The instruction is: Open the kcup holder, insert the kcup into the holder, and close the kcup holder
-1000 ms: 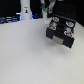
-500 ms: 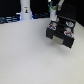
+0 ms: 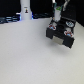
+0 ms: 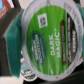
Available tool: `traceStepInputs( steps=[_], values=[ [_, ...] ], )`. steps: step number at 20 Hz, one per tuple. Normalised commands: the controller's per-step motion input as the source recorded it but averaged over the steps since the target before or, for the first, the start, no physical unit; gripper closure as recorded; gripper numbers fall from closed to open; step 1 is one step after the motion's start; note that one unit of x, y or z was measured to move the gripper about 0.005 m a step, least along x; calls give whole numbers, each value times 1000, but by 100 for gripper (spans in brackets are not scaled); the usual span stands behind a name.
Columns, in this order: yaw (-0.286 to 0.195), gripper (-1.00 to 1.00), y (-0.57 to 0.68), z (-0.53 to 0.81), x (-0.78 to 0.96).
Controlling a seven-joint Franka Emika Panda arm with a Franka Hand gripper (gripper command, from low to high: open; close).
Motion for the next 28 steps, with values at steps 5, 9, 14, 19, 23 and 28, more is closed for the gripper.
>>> traceStepInputs(
  steps=[5, 9, 14, 19, 23, 28],
  values=[
    [1, 100, 114, -120, 42],
    [-3, 100, 97, -89, 118],
    [-14, 100, 93, -22, 164],
    [-2, 100, 148, 50, 185],
    [0, 100, 376, 376, 278],
    [0, 100, 343, 258, 141]
  ],
)
